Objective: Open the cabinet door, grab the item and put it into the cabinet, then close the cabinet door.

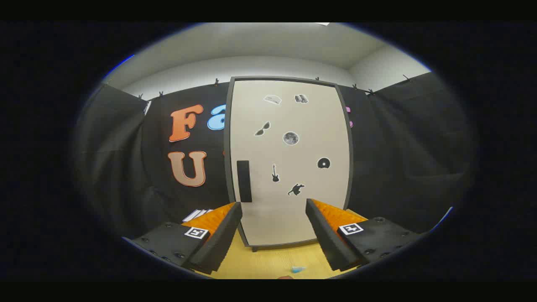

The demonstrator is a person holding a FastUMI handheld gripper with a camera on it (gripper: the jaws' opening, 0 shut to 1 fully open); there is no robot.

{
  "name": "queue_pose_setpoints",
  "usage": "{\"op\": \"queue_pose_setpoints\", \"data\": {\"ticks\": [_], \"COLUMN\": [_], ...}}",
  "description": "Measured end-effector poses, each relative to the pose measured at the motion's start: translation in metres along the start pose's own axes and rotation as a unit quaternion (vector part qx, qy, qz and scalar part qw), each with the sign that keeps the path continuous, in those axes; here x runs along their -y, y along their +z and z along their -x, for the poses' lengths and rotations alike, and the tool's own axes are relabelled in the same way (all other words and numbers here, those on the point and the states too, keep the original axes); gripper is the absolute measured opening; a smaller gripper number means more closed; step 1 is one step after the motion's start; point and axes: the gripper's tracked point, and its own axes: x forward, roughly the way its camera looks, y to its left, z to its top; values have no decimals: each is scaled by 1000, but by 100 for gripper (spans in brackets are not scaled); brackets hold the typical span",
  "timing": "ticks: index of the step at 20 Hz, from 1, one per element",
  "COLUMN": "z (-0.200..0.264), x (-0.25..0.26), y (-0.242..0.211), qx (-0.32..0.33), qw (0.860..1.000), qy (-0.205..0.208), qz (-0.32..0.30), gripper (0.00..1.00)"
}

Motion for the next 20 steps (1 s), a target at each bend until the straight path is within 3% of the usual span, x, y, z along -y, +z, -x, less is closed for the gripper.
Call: {"op": "queue_pose_setpoints", "data": {"ticks": [11, 20], "z": [7, -14], "x": [12, 11], "y": [5, 3], "qx": [7, 4], "qw": [1000, 1000], "qy": [-11, 3], "qz": [-7, -4], "gripper": [98, 98]}}
